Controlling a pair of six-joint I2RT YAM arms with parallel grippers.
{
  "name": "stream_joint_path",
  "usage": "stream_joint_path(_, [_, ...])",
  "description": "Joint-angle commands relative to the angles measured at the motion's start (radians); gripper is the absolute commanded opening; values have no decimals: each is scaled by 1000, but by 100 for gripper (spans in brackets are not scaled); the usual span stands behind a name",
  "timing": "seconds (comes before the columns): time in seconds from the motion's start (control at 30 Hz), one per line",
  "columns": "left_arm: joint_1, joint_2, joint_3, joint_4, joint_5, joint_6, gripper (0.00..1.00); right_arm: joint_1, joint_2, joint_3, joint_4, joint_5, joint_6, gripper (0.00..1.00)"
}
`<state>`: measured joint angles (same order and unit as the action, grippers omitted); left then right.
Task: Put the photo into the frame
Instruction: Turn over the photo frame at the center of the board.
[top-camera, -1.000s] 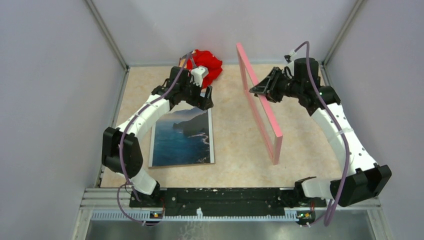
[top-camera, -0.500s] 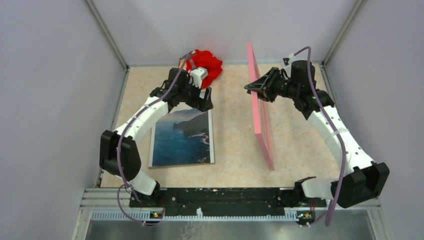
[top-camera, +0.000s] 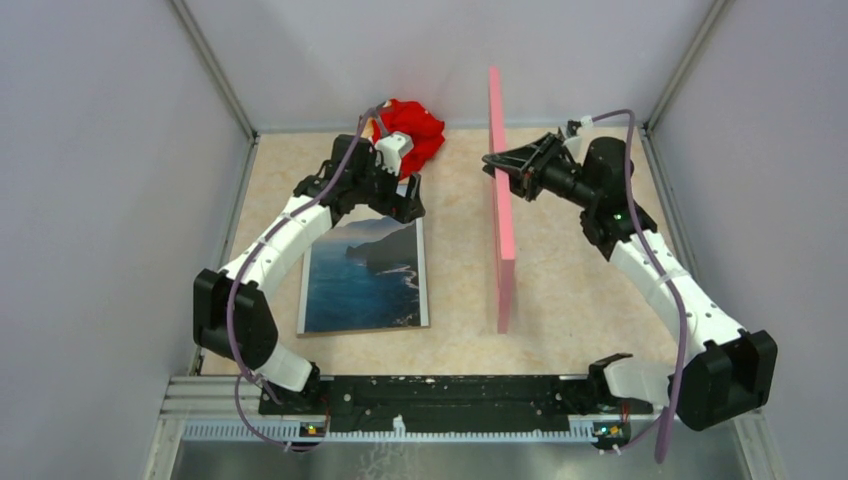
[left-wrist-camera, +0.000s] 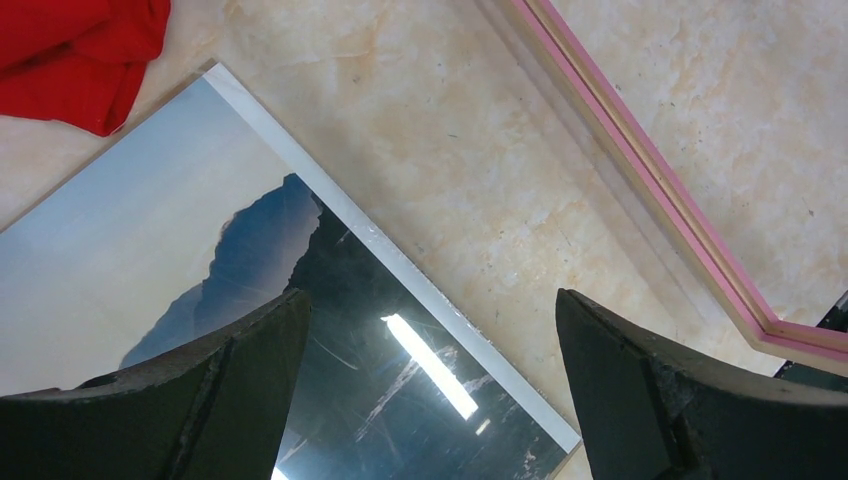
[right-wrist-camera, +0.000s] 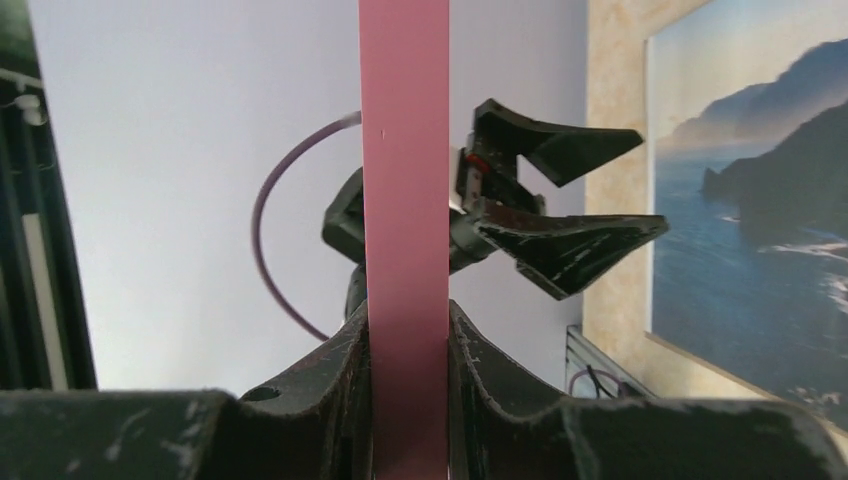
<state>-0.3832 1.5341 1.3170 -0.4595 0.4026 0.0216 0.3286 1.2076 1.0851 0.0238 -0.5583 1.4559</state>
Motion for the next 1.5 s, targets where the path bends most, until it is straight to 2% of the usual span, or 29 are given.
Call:
stream_joint_path(0.0, [-5,-41,2,3,4,-3,98,39,-15,61,216,-24,74,10])
stream_joint_path(0.17, [-5,-54,-3,1,2,-3,98,117,50,59,316,-32,86,8])
stream_joint_path(0.43, [-2,-76,16,-50,-64,-6,98,208,129,-7,584,5,172,6])
stream_joint_path(0.8, [-1,-78,11,-38,-36,20,98,189,91,-286,769,56,231,10])
stream_joint_path(0.93, [-1,-72,11,-38,-13,28,98,150,52,-355,757,47,223,14])
stream_joint_path(1.03, [-1,-65,8,-37,-8,35,98,88,7,-365,688,-9,186,26])
stream_joint_path(1.13, [-1,-59,8,-37,-14,44,98,15,-56,-325,441,-80,69,51])
stream_joint_path(1.17, [-1,-58,8,-37,-15,46,98,-11,-73,-306,351,-102,18,56])
stream_joint_path(1.3, [-2,-56,9,-34,-10,48,98,-100,-103,-258,106,-190,-154,71])
stream_joint_path(1.37, [0,-55,10,-31,-8,45,98,-126,-107,-230,-5,-206,-241,82])
stream_joint_path(1.47, [-1,-55,7,-31,-8,46,98,-147,-68,-126,-275,-189,-445,86])
